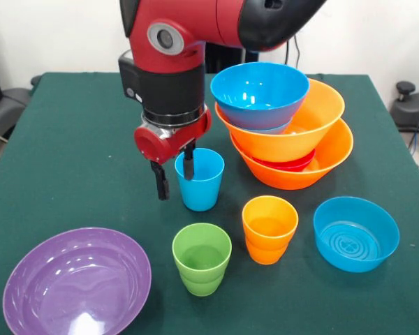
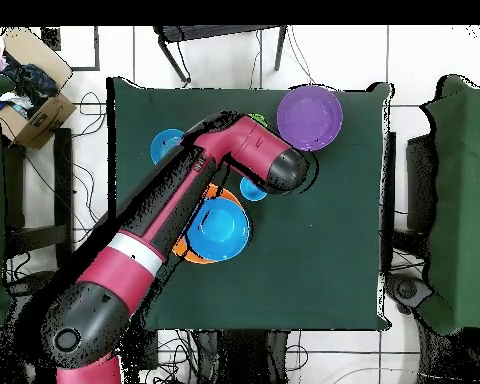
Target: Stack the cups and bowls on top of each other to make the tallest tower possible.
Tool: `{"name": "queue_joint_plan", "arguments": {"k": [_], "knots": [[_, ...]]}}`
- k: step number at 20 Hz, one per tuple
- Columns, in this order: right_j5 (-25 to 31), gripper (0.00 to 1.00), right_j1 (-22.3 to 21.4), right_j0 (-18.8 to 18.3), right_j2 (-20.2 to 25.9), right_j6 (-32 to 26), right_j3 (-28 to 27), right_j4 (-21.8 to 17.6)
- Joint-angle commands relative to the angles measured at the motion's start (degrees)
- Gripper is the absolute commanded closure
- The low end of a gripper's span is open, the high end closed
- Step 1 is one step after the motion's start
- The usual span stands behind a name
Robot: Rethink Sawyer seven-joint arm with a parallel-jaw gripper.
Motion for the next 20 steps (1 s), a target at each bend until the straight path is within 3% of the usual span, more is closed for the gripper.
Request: {"name": "queue_joint_plan", "arguments": {"k": [1,20], "knots": [[4.01,0.0,1.43,-0.57,8.78,-7.25,-4.45,3.16],[2.01,0.0,1.22,-0.4,8.23,-8.67,-3.79,2.08]]}}
